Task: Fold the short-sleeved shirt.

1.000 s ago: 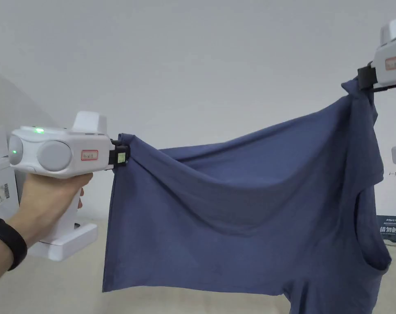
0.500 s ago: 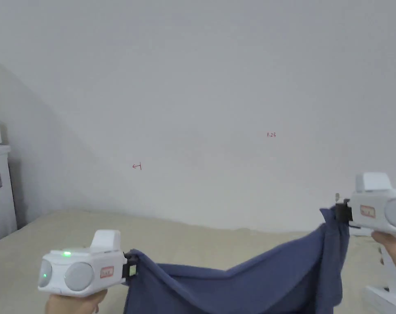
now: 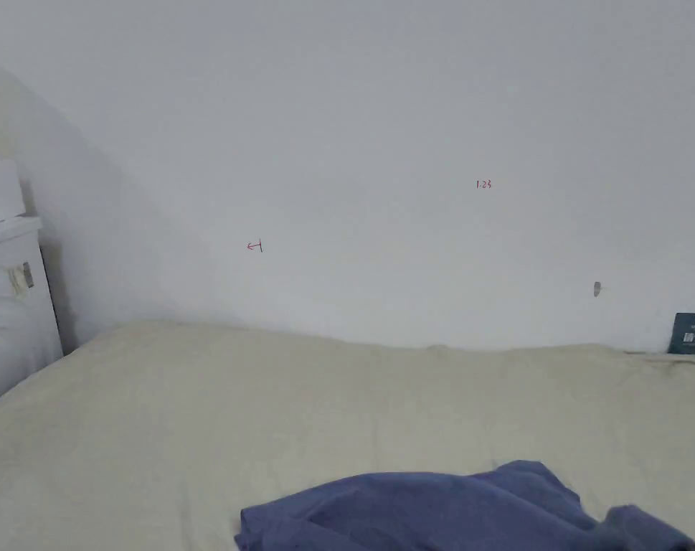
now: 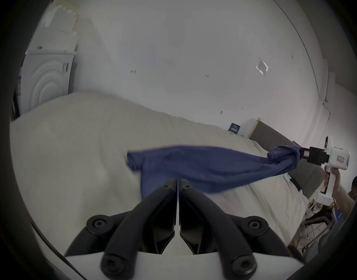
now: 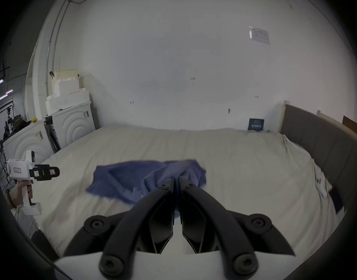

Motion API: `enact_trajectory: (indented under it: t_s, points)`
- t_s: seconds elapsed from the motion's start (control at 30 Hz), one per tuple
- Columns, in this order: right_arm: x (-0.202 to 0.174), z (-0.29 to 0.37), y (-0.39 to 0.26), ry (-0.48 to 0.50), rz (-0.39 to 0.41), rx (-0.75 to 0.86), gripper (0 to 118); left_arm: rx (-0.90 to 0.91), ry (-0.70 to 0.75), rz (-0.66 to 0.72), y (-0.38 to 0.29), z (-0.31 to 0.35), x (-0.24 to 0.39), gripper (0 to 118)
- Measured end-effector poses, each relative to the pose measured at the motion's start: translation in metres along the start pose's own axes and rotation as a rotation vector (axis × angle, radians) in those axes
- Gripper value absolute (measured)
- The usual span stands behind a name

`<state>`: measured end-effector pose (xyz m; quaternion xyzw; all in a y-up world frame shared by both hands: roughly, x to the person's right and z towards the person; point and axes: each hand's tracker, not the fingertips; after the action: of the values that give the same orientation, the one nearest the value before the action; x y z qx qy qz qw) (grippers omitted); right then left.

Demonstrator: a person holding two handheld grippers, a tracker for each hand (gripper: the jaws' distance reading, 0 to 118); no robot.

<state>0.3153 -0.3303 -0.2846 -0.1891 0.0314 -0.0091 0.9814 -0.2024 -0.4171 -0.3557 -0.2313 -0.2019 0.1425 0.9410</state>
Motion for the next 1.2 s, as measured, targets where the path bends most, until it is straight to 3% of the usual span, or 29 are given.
enact_trajectory:
  t_s: [0.27, 0.3, 0.4, 0.53, 0.97, 1.0, 1.07, 1.13, 1.2]
  points:
    - [-0.029, 0.112, -0.114, 0.007, -0.027, -0.069, 3, -0.117, 0.015, 0.021, -0.099, 0.062, 0.031, 3]
    - [-0.029, 0.119, -0.125, -0.012, -0.092, -0.088, 3, -0.135, 0.009, 0.017, -0.103, 0.066, 0.037, 3]
    - [-0.032, 0.137, -0.149, -0.016, -0.134, -0.112, 3, -0.109, -0.005, 0.004, -0.11, 0.08, 0.052, 3]
    - [-0.033, 0.138, -0.172, -0.008, -0.137, -0.181, 3, -0.132, -0.058, 0.039, -0.113, 0.083, 0.064, 3]
    - [-0.031, 0.136, -0.176, -0.042, -0.143, -0.182, 7, -0.095, 0.022, 0.018, -0.102, 0.11, 0.081, 4]
    - [-0.029, 0.138, -0.177, -0.044, -0.154, -0.18, 11, -0.09, 0.024, 0.028, -0.102, 0.113, 0.08, 4]
    - [-0.028, 0.143, -0.178, -0.072, -0.147, -0.181, 46, -0.083, 0.041, 0.033, -0.1, 0.117, 0.079, 10]
    - [-0.027, 0.151, -0.179, -0.139, -0.121, -0.18, 74, -0.065, 0.083, 0.027, -0.098, 0.122, 0.079, 34]
    - [-0.025, 0.163, -0.178, -0.156, -0.14, -0.152, 75, -0.06, 0.092, 0.014, -0.096, 0.127, 0.077, 54]
